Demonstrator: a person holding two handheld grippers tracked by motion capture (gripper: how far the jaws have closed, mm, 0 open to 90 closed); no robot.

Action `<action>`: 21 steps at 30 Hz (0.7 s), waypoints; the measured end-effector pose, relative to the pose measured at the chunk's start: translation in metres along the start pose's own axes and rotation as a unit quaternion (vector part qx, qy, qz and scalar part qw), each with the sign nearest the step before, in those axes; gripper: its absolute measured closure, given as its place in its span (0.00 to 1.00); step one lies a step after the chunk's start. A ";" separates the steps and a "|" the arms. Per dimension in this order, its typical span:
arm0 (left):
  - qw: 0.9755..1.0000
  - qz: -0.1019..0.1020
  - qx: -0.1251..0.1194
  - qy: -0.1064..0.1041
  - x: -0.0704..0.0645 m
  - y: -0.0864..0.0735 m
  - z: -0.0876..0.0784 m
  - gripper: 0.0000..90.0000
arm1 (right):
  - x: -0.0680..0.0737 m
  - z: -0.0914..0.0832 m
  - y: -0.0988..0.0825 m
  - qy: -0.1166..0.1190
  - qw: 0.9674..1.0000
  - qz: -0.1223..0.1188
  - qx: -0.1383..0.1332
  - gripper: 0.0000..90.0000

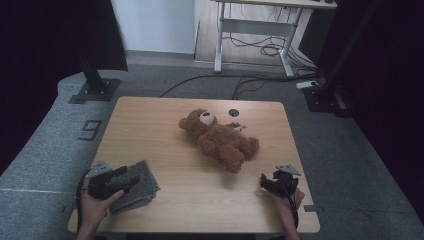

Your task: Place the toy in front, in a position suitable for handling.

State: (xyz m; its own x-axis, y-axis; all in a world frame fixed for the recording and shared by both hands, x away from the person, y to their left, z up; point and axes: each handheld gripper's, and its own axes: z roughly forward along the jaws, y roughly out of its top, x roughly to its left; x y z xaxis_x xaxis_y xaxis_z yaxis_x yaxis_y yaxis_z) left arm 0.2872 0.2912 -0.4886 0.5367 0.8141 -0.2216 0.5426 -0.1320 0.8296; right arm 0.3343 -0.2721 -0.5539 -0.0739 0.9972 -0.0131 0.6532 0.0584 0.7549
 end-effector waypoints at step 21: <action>1.000 -0.001 0.009 -0.014 -0.001 0.000 0.011 0.31 | 0.031 -0.028 0.029 0.118 0.988 0.010 -0.102 0.28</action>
State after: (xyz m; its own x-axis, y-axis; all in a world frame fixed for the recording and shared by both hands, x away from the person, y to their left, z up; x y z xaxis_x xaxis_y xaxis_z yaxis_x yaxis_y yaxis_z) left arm 0.2940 0.2845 -0.4945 0.5529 0.7984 -0.2384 0.5559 -0.1403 0.8193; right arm 0.3294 -0.2414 -0.5140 -0.2510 0.9580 0.1385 0.4933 0.0035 0.8699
